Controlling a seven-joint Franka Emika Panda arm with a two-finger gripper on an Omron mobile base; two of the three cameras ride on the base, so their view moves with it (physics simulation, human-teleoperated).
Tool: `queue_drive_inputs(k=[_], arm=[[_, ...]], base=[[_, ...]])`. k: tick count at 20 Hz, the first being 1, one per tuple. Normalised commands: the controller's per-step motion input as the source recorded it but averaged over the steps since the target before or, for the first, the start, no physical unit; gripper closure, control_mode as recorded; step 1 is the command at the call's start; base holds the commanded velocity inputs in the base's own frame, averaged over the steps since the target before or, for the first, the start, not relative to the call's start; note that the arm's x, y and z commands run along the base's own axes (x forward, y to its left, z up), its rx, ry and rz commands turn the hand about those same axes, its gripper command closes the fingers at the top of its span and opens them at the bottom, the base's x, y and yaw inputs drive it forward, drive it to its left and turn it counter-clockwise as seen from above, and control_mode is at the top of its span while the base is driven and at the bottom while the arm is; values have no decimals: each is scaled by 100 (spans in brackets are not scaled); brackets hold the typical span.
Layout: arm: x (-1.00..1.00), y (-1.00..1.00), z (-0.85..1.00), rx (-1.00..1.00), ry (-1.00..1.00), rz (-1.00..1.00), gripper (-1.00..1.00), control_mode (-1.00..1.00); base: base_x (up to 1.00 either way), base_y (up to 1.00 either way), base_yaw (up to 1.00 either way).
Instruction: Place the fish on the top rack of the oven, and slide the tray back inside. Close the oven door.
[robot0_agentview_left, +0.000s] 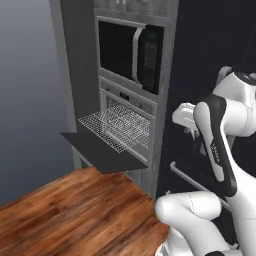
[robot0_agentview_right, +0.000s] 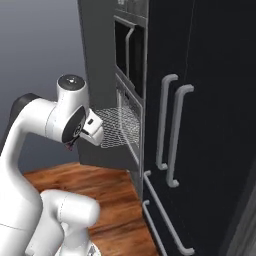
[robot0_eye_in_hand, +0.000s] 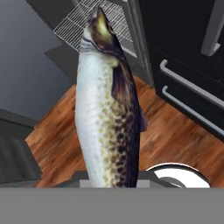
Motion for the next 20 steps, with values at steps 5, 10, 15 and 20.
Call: queue_drive_inputs(k=[5,10,15,20], arm=[[0,0,0,0,0,0,100,100],[0,0,0,0,0,0,100,100],[0,0,0,0,0,0,100,100],[0,0,0,0,0,0,100,100]], base=[[88,18,22],[63,0,10],[30,-17,2],[48,-26,0]])
